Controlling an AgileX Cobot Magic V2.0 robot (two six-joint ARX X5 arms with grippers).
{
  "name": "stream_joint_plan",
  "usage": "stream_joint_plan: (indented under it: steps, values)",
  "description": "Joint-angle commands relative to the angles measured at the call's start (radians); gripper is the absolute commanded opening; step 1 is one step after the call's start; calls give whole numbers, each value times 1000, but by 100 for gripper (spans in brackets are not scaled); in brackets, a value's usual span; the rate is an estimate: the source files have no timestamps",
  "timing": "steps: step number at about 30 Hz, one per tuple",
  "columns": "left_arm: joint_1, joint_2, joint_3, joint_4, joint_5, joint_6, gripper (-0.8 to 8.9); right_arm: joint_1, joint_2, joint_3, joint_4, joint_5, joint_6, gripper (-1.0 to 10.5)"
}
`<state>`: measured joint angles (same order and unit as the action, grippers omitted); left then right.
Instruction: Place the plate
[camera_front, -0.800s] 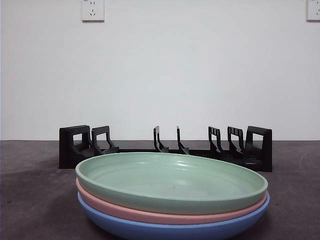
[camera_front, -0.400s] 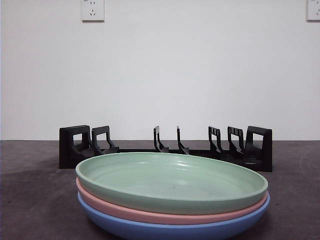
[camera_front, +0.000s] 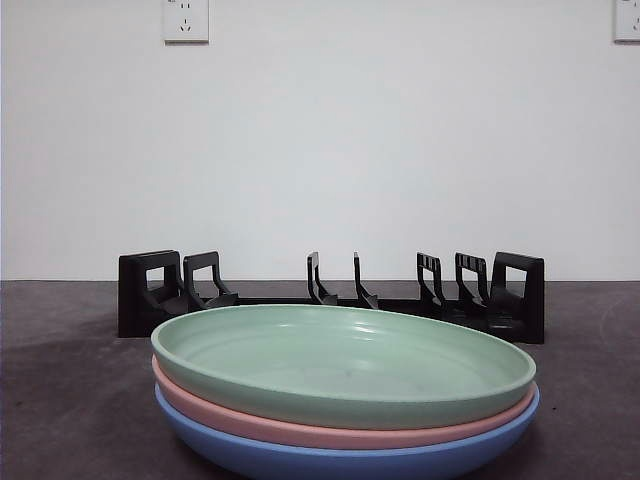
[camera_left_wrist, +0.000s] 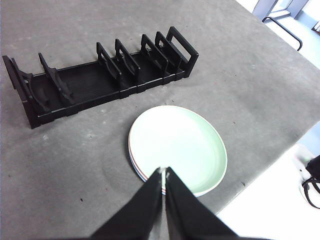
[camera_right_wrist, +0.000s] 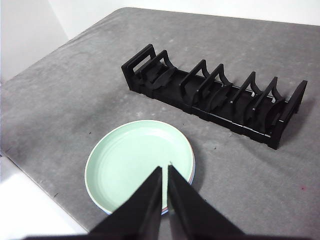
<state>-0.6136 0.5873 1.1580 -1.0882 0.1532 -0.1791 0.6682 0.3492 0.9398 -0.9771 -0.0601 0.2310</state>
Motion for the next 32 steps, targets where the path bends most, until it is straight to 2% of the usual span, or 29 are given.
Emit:
stream_joint_plan:
  steps: [1,8,12,18,22,27,32]
  values:
    - [2,-3,8,10,-4,6,6,6,1,10,11,1,-7,16]
    - [192,-35,-74,66,4,12,6,6,1,10,11,1,-7,16]
    - [324,-135,-268,305,1,22,6,6,1,10,11,1,-7,16]
    - [472,-317,-669,705,1,160,6,6,1,10,11,1,-7,16]
    - [536,-428,-898,864,0,160,6,6,1,10,11,1,-7,16]
    - [583,-529,-1088,958,-11,117,6,6,1,10,11,1,-7,16]
    - [595,-583,-1146,951,-27,95,6,6,1,10,12,1,-7,16]
